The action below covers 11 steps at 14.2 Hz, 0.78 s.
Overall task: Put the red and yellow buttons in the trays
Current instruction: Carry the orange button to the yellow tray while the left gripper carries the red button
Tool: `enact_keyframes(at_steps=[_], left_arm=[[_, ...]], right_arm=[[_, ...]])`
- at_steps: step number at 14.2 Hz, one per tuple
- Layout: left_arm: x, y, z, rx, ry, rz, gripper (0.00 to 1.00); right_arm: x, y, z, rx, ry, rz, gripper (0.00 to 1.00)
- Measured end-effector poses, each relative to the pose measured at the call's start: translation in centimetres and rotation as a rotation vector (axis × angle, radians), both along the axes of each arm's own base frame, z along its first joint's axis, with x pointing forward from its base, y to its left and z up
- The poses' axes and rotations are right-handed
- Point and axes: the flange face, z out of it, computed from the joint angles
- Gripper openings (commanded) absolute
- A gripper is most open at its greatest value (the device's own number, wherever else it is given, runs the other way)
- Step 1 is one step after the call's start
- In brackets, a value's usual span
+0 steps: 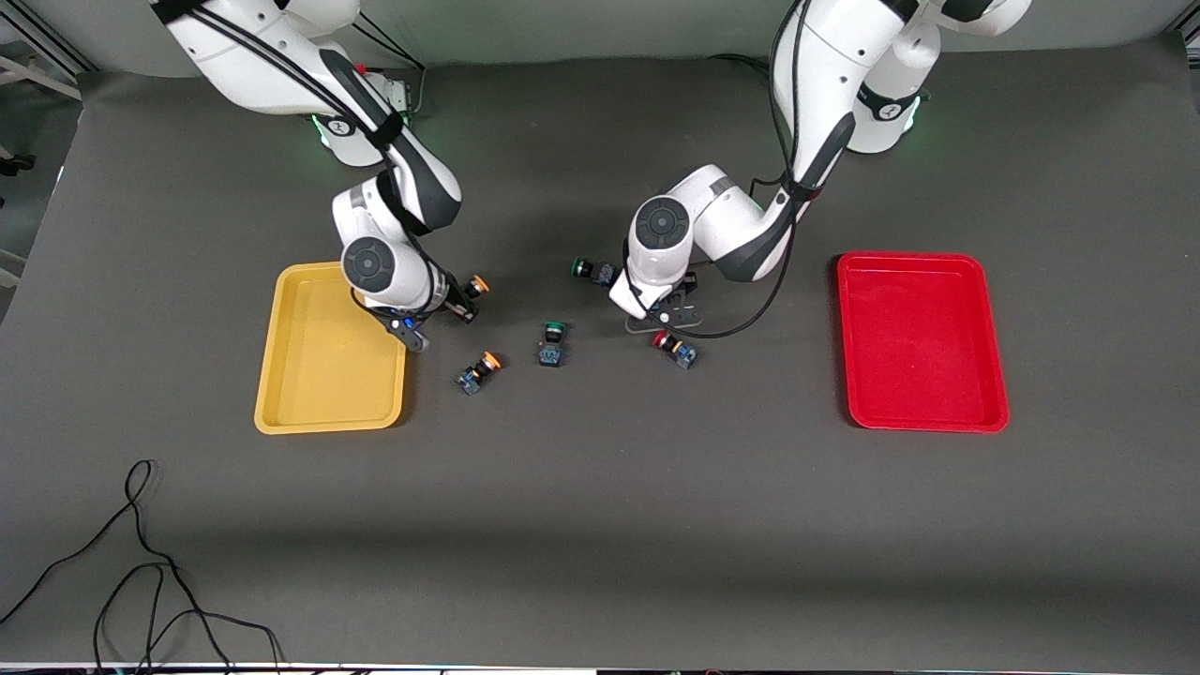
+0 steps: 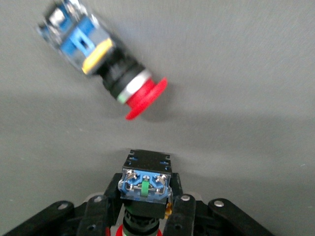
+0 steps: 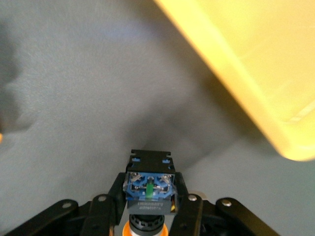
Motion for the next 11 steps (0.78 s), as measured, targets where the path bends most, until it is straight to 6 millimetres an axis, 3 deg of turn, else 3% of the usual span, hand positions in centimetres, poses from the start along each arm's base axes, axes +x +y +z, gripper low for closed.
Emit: enact_keyframes(at_steps=[2, 4, 5, 7, 9, 10, 11], left_arm=[[1.8, 0.7, 4.1, 0.024, 0.002, 0.022, 0.30], [3.5, 2.1, 10.6, 0.010, 0.003, 0.045, 0.30], [3.9, 3.2, 13.8, -0.004, 0.009, 0.041, 0.30], [5.1, 7.2, 18.9, -0.006, 0.023, 0.034, 0.30], [6.9, 13.0, 20.8, 0.008, 0.039, 0.040, 0.30], [7.6, 16.4, 20.5, 0.015, 0.050, 0.040, 0.30], [8.1, 20.2, 19.6, 0.024, 0.065, 0.035, 0.30]], right_arm=[[2.4, -3.1, 4.6, 0.009, 0.026, 0.036, 0.13], [4.7, -9.7, 7.7, 0.039, 0.007, 0.070, 0.13], [5.2, -13.6, 8.1, 0.056, 0.003, 0.082, 0.13], [5.1, -19.7, 6.5, 0.079, 0.015, 0.091, 0.13], [4.1, -21.9, 3.5, 0.077, 0.018, 0.090, 0.16], [3.6, -21.9, 1.8, 0.071, 0.020, 0.091, 0.32], [3.2, -21.7, 0.4, 0.065, 0.024, 0.095, 0.72]])
